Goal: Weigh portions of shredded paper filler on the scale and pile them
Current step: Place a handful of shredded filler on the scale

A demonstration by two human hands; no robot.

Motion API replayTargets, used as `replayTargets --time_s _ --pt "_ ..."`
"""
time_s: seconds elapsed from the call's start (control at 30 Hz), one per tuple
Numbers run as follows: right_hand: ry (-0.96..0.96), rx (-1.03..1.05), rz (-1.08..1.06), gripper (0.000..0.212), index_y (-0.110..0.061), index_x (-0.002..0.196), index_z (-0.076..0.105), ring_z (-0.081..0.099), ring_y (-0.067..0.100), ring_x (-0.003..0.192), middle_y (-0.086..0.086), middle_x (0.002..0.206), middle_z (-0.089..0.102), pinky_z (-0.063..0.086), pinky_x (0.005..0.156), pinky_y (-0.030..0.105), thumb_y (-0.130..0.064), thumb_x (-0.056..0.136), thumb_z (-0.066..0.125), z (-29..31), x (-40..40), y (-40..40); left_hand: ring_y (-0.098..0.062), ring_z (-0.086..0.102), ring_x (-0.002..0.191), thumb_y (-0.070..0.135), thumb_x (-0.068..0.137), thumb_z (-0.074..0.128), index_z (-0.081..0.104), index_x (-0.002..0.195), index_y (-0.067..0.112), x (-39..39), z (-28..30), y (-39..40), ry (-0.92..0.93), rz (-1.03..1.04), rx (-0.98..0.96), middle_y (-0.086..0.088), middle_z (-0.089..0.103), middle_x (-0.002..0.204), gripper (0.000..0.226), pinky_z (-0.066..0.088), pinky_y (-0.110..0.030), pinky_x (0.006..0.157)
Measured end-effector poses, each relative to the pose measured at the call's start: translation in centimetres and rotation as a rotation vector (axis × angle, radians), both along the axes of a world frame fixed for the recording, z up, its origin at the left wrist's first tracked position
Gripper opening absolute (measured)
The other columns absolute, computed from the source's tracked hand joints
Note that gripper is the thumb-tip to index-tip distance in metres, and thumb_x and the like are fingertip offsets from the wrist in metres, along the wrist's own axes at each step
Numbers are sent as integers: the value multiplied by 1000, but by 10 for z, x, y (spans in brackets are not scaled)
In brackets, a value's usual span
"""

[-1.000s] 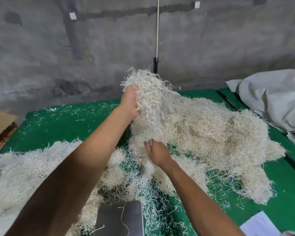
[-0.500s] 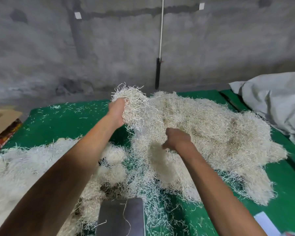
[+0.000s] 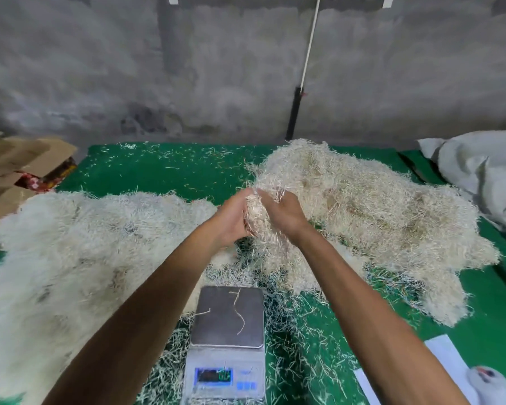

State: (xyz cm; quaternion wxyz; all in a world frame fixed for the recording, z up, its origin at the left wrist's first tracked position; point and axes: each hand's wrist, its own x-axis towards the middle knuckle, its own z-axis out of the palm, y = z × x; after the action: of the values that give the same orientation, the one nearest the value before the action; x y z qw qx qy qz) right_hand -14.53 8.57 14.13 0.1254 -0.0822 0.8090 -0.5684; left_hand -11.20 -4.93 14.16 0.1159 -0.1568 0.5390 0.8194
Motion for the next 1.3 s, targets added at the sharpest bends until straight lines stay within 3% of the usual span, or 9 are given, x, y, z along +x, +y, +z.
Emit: replayTargets --time_s 0.13,0.2,0.3,0.4,0.53,0.67,0.83,1.07,1.3 --pt "184 -45 -98 40 -17 128 53 51 6 76 -15 86 47 45 69 22 -43 101 64 -18 22 -11 -27 61 113 64 82 70 56 123 32 50 -29 -17 -32 307 -294 -4 55 138 54 61 -49 81" --pt "274 -55 -114 32 -23 119 52 58 5 85 -15 97 54 49 75 18 -43 99 67 -25 40 -18 -42 50 128 70 72 76 45 139 36 69 -48 -25 -92 191 -7 -11 37 149 81 58 -61 81" --pt "133 31 109 82 -18 152 36 67 23 116 -2 142 57 52 103 37 -60 90 70 -48 69 -25 -47 18 147 54 69 88 36 148 45 93 -73 -39 -110 164 425 -1 3 163 95 52 -64 91" --pt "-20 143 176 105 -20 154 38 63 16 124 9 146 57 50 107 42 -84 76 66 -74 90 -17 -25 57 120 48 78 80 51 141 22 102 -96 -53 -177 274 58 -15 35 157 74 58 -43 87" --pt "-84 177 181 40 -13 93 63 70 30 62 19 77 69 62 60 35 -51 89 77 -111 105 -12 -29 60 116 89 65 63 42 147 19 120 -121 -64 -290 117 -424 -12 55 140 110 52 -51 98" --pt "-118 310 77 54 -15 61 52 34 11 34 2 50 47 34 51 28 -55 92 72 -145 113 -9 -6 66 63 88 69 59 62 90 25 138 -145 -73 -114 176 -733 8 63 76 67 61 -34 55" --pt "-49 661 167 61 -21 91 58 65 8 68 -6 79 65 51 80 31 -81 90 47 -165 131 9 -18 63 102 63 86 66 58 121 16 163 -187 -85 -129 264 -877 1 61 121 59 50 -27 77" --pt "124 458 -139 55 -18 77 55 51 4 46 -7 62 58 44 50 24 -62 105 39 -173 137 21 -9 65 106 40 93 70 63 119 21 193 -193 -82 8 367 -725 5 68 119 34 51 -19 86" --pt "138 413 -176 27 -15 102 58 64 9 75 -10 88 62 47 62 24 -39 108 48 -178 141 23 -9 66 106 30 95 68 62 126 9 211 -190 -85 72 373 -703 -4 68 121 38 52 -11 83"
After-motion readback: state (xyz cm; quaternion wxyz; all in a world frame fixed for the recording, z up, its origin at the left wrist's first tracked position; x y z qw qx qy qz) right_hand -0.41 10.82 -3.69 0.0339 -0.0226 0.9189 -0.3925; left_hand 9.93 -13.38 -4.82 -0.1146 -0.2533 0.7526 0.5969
